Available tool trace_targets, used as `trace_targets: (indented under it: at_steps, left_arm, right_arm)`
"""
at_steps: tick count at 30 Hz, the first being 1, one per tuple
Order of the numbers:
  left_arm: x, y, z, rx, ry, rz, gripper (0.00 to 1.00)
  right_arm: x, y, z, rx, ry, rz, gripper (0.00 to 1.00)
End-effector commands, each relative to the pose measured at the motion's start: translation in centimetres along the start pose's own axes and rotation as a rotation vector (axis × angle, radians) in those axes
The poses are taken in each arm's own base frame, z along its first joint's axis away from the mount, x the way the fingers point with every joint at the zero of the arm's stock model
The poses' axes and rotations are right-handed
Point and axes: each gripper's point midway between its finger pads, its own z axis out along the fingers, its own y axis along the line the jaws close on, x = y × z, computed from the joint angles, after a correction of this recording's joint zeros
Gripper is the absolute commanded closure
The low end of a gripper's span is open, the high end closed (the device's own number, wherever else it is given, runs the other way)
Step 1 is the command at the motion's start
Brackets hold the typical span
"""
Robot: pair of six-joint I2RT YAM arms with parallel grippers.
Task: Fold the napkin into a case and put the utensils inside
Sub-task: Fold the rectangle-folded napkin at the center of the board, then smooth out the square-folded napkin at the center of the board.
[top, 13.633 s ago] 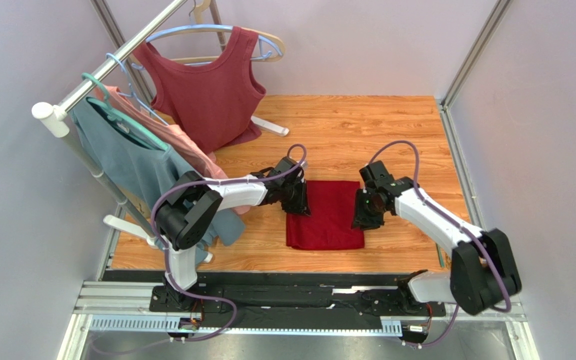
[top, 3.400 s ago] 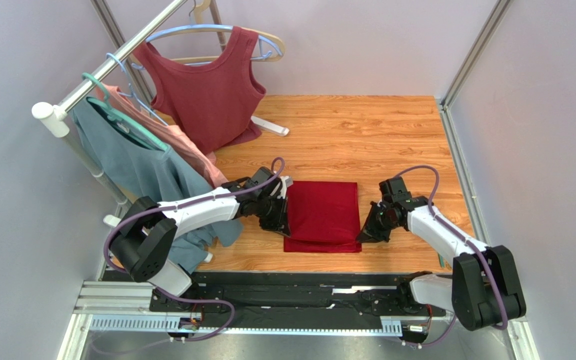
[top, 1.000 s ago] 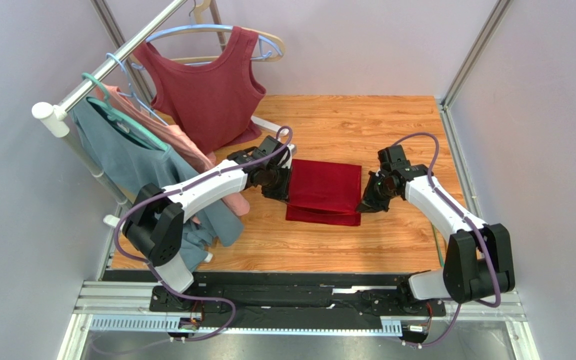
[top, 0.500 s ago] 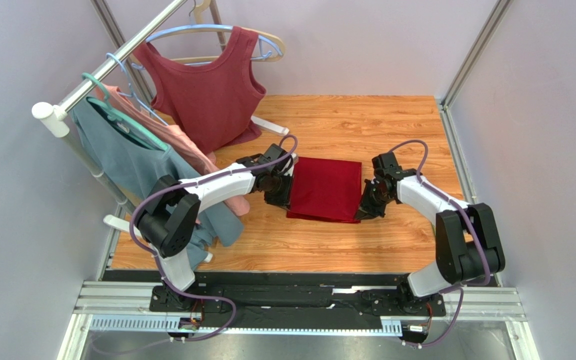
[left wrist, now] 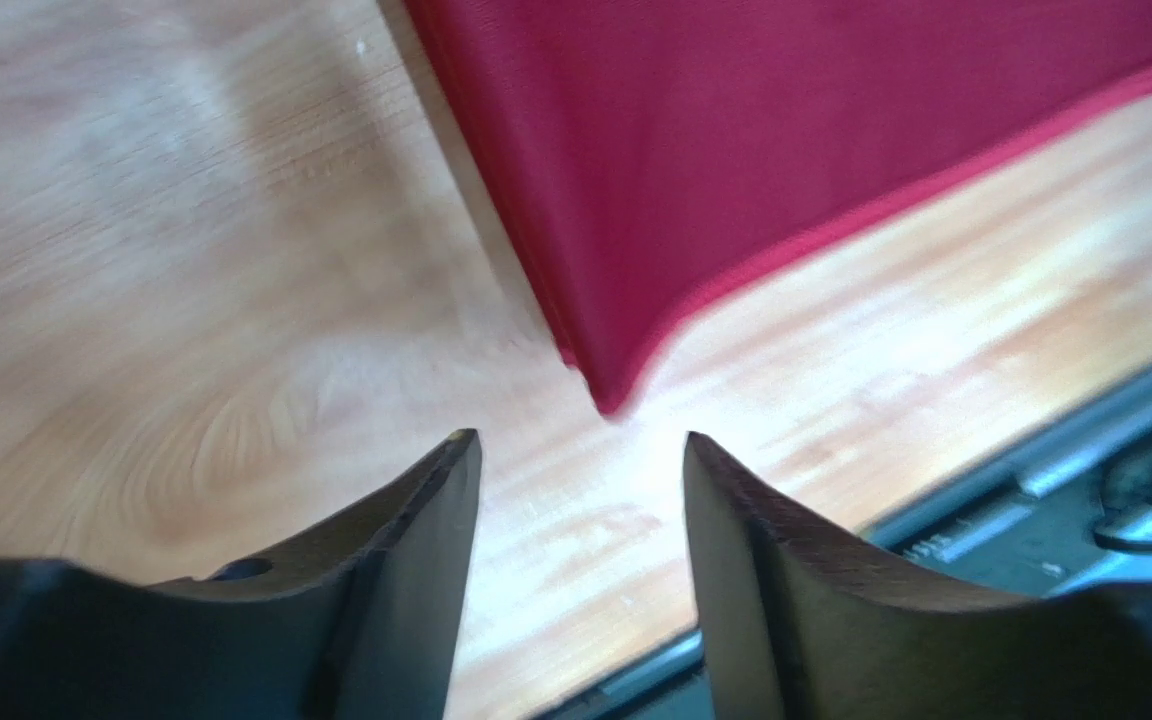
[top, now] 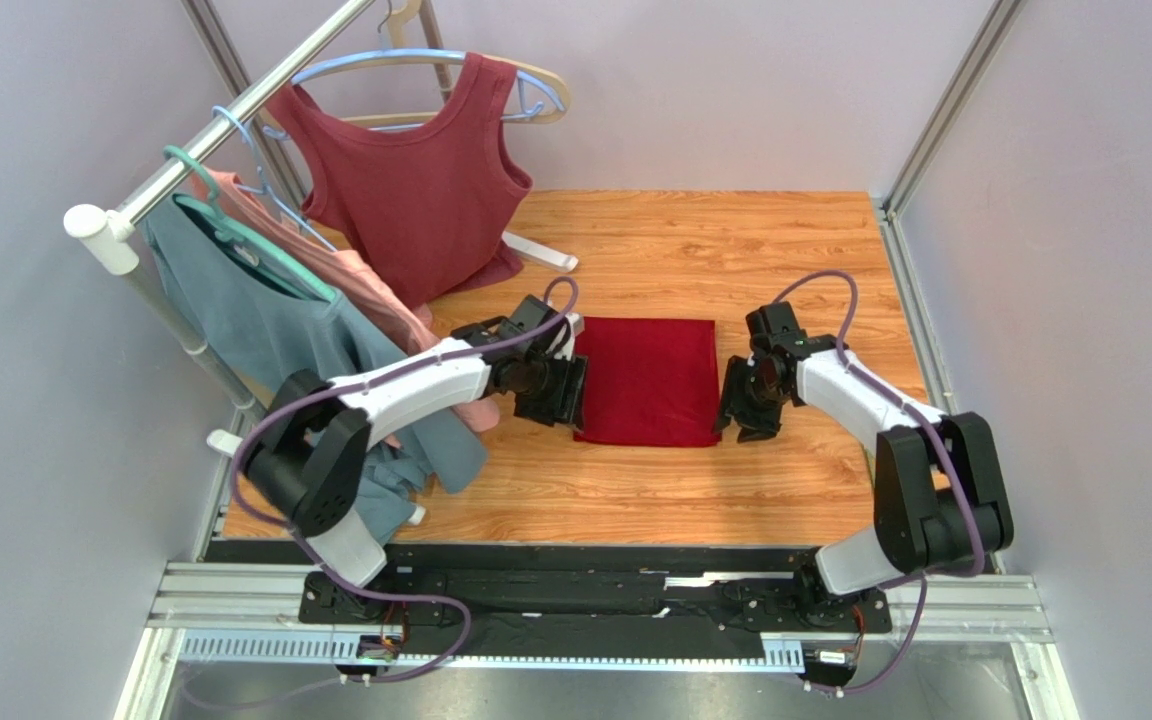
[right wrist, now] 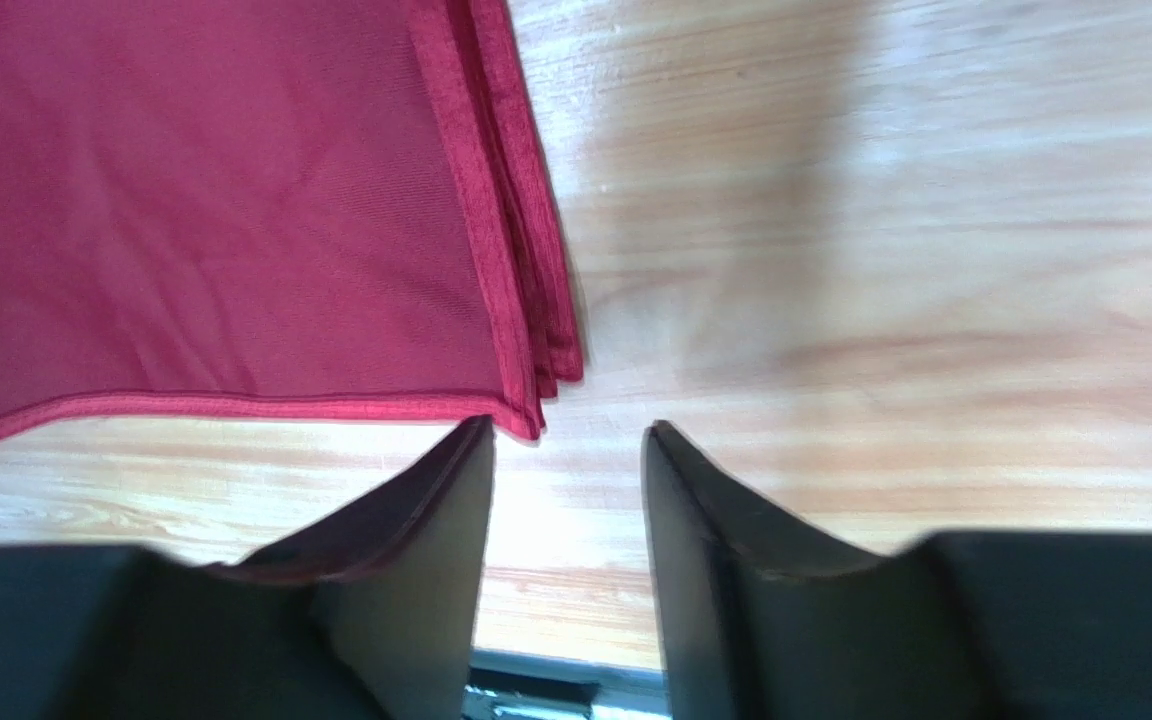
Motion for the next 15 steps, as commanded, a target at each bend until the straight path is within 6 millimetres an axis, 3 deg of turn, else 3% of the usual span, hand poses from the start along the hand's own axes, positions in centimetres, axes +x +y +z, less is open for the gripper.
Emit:
trace_targets:
  at_steps: [1,3,4,6,7,9,11,15]
  left_arm:
    - [-3.1,-3.3,-5.6,0.101,-0.141,0.05,0.38]
    - [-4.0,-4.6,-5.6,0.161,-0.175,0.038,0.38]
    - [-4.1,-4.5,-4.5,0.163,-0.16,0.023,0.41]
    - [-5.0,-5.1,-3.6,0.178,-0.151,0.027,0.57]
    - [-4.7,-4.7,-1.8,0.167,-0.107,0.017,0.64]
    - [-5.0,-4.5,-0.5,0.163,-0.09,0.013,0.85]
    - [-4.0,-3.1,1.4,0.112,-0.055,-0.012,0.95]
    - [-1.9,-0.7,2.9,0.038,-0.036,-0.024,0.97]
  right_arm:
    - [-4.1,1.7,-4.4,-0.033,-0.16,-0.075,0.52]
    - [-4.5,3.5,-4.3,-0.119,-0.159,-0.078,0.52]
    - [-4.2,4.9,-4.2,-0.193,-0.133,-0.079,0.52]
    - [-4.3,6.3,-3.0,-0.258,-0.095,-0.068,0.55]
    - [-4.2,6.7,-2.5,-0.285,-0.076,-0.071,0.58]
    - [-4.4,6.4,-1.1,-0.263,-0.063,-0.079,0.68]
    - [-4.3,5.8,0.1,-0.244,-0.046,-0.082,0.74]
    - [-2.7,3.4,2.4,-0.156,-0.024,-0.055,0.76]
